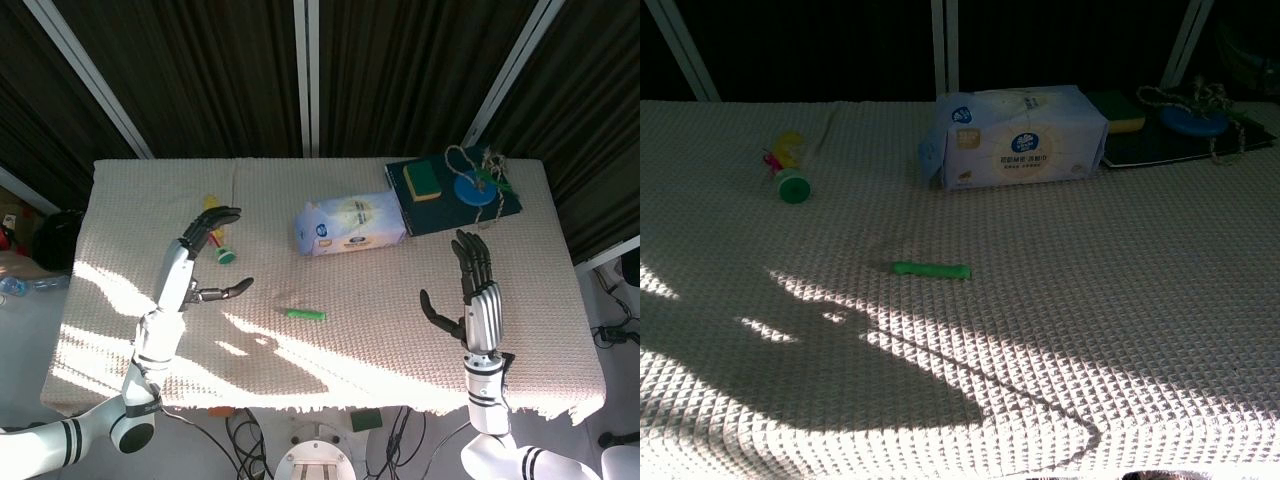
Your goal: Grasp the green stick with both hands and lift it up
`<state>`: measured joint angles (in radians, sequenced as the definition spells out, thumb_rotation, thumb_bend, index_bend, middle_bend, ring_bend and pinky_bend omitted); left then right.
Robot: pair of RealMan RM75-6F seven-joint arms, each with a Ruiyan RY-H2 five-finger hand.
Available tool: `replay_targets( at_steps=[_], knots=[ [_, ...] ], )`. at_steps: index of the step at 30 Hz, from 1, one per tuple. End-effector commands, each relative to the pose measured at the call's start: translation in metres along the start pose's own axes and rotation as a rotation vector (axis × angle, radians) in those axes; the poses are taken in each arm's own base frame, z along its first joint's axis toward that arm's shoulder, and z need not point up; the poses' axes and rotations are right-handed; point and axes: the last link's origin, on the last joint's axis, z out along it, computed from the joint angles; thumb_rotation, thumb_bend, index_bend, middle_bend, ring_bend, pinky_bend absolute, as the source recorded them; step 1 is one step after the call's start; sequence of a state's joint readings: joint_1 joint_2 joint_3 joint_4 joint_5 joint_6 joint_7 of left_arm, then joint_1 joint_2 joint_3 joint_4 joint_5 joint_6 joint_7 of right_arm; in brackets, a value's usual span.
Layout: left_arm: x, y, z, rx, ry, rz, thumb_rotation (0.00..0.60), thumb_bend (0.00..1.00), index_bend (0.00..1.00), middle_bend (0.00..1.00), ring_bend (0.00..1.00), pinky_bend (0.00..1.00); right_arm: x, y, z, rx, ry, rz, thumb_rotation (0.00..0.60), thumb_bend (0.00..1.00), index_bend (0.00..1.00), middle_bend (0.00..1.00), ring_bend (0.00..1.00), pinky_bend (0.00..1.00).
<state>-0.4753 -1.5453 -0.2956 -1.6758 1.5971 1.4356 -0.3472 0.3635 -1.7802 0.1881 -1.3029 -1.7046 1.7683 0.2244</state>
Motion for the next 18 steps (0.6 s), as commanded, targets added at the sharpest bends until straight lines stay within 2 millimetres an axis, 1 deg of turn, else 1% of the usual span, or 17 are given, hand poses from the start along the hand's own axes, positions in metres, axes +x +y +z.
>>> replay_targets(
  at_steps=[1,8,13,15,16,18],
  knots=[
    [-0.002,-0.002,-0.003,0.008,-0.018,0.041,0.600,0.12,0.20,0.18,0.14,0.20,-0.009,-0.001,0.002,0.003,-0.011,0.028,0.600,0.37,0.00,0.00,0.00,0.00],
    [-0.002,-0.001,-0.007,0.022,-0.026,0.057,0.600,0.12,0.20,0.18,0.14,0.19,-0.008,0.001,-0.002,0.002,-0.015,0.019,0.600,0.37,0.00,0.00,0.00,0.00],
    [-0.005,-0.006,-0.016,0.065,-0.072,0.139,0.600,0.12,0.21,0.18,0.14,0.20,-0.002,0.003,-0.004,-0.004,-0.003,0.009,0.600,0.37,0.00,0.00,0.00,0.00],
    [-0.007,-0.012,-0.024,0.114,-0.155,0.225,0.600,0.12,0.23,0.18,0.14,0.20,0.001,0.005,-0.005,-0.013,-0.002,0.001,0.600,0.37,0.00,0.00,0.00,0.00],
    [-0.008,-0.017,-0.029,0.147,-0.227,0.268,0.600,0.12,0.25,0.19,0.14,0.20,0.003,0.006,-0.006,-0.019,-0.001,-0.005,0.600,0.37,0.00,0.00,0.00,0.00],
    [-0.011,-0.022,-0.033,0.192,-0.301,0.294,0.600,0.12,0.26,0.19,0.14,0.20,0.007,0.008,-0.008,-0.032,0.007,-0.012,0.600,0.37,0.00,0.00,0.00,0.00]
  ],
)
